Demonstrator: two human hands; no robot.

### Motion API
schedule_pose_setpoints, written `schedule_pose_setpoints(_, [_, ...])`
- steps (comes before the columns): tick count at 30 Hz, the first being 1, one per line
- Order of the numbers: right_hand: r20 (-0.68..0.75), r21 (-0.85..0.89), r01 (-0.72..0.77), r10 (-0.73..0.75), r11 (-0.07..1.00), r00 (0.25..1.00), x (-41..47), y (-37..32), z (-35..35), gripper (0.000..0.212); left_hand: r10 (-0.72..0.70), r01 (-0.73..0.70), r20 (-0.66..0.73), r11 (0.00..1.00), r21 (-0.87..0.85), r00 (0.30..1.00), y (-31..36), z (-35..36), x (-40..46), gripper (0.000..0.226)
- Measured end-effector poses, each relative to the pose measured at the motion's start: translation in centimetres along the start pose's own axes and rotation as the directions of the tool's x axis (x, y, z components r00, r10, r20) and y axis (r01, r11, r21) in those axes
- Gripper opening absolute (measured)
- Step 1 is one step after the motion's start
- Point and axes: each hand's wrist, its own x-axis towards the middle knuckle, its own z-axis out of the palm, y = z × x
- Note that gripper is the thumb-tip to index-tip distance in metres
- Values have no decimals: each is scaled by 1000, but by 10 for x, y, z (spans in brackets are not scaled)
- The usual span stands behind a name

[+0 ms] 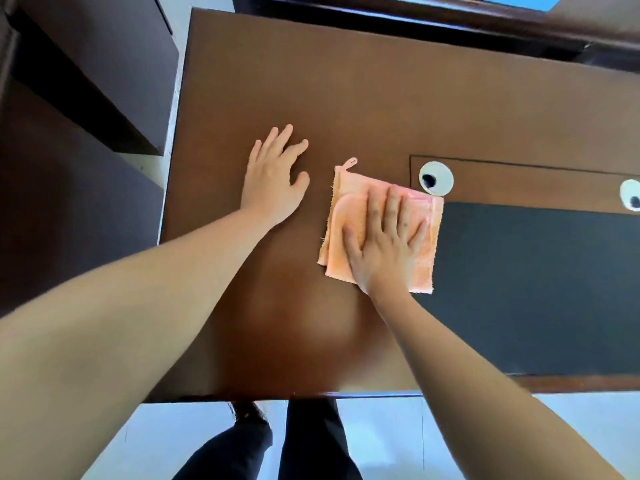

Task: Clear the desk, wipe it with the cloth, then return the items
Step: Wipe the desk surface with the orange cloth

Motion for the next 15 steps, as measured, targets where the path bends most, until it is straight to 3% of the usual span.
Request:
schedule_pose_setpoints(4, [-13, -12, -58, 57, 998, 998, -73, -8, 10, 80, 128, -132, 35, 975, 176, 991, -42, -16, -68, 52])
schedule_pose_setpoints(9, [-52, -17, -121, 120, 993, 991, -147, -25, 22, 79, 59, -47, -44, 970, 239, 997, -69, -19, -140, 53])
schedule_pose_setpoints(15, [-36, -30, -114, 113, 993, 993, -170, -32, 25, 79, 26, -9, -76, 977, 215, 997, -70, -18, -147, 52])
